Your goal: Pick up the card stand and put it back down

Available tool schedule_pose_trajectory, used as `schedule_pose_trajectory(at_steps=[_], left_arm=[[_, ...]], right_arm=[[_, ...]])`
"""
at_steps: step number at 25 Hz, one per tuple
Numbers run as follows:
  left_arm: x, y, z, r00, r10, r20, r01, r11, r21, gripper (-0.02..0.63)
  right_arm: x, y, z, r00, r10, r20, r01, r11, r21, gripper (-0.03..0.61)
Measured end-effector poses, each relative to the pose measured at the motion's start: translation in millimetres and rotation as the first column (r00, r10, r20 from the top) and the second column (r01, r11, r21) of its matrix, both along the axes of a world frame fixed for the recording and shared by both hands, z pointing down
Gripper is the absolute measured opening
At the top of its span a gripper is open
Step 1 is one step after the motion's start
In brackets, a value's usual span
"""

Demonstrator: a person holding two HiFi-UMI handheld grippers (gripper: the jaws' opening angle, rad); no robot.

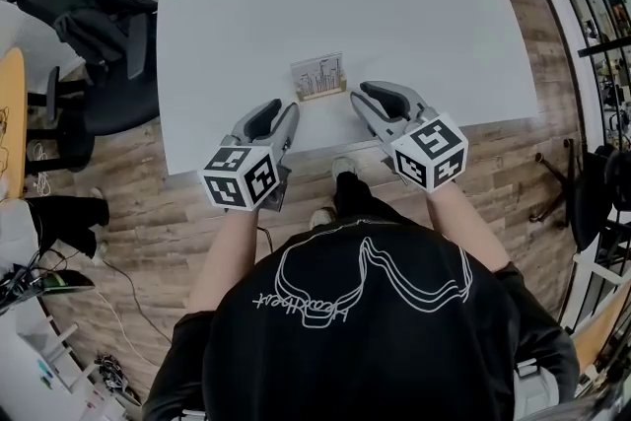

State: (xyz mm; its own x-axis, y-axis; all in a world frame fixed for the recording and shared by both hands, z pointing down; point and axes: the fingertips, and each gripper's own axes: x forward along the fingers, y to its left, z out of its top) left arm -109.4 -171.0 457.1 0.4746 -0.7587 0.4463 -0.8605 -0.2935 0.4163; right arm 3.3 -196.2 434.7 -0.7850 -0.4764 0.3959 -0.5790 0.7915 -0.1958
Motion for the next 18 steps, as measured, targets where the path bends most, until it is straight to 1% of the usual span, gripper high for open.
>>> schedule_pose_trajectory(at_steps=[2,4,5,8,10,12,15,18], left_arm=[[1,12,-19,0.999,0.017,-0.028,-0.015,0.999,0.039,0.129],[6,27,-38,0.998,0.052,-0.045,-0.049,0.996,0.075,0.129],[9,34,-47,0.996,0.07,-0.048,-0.066,0.994,0.091,0.127],[17,53,-74,0.992,0.116,-0.054,-0.107,0.984,0.142,0.115],[24,67,-89,0.987,0.15,-0.064,-0.137,0.975,0.176,0.101],[31,83,-100,0.981,0.183,-0.071,-0.166,0.966,0.196,0.088],[40,103,-115,0.971,0.227,-0.078,-0.205,0.954,0.22,0.074],[49,120,-122,0.96,0.267,-0.083,-0.243,0.944,0.225,0.042]], right_arm=[[-1,15,-19,0.999,-0.007,0.035,0.007,1.0,0.019,0.072],[-3,32,-36,0.997,-0.017,0.076,0.016,1.0,0.023,0.05],[-4,40,-43,0.996,-0.023,0.088,0.02,0.999,0.027,0.04],[-8,61,-61,0.994,-0.034,0.104,0.029,0.998,0.05,0.035],[-10,76,-69,0.99,-0.041,0.133,0.035,0.998,0.047,0.018],[-12,92,-76,0.984,-0.058,0.166,0.052,0.998,0.041,0.011],[-16,114,-88,0.975,-0.102,0.195,0.091,0.994,0.062,0.011],[-17,133,-96,0.964,-0.127,0.232,0.119,0.992,0.051,0.009]])
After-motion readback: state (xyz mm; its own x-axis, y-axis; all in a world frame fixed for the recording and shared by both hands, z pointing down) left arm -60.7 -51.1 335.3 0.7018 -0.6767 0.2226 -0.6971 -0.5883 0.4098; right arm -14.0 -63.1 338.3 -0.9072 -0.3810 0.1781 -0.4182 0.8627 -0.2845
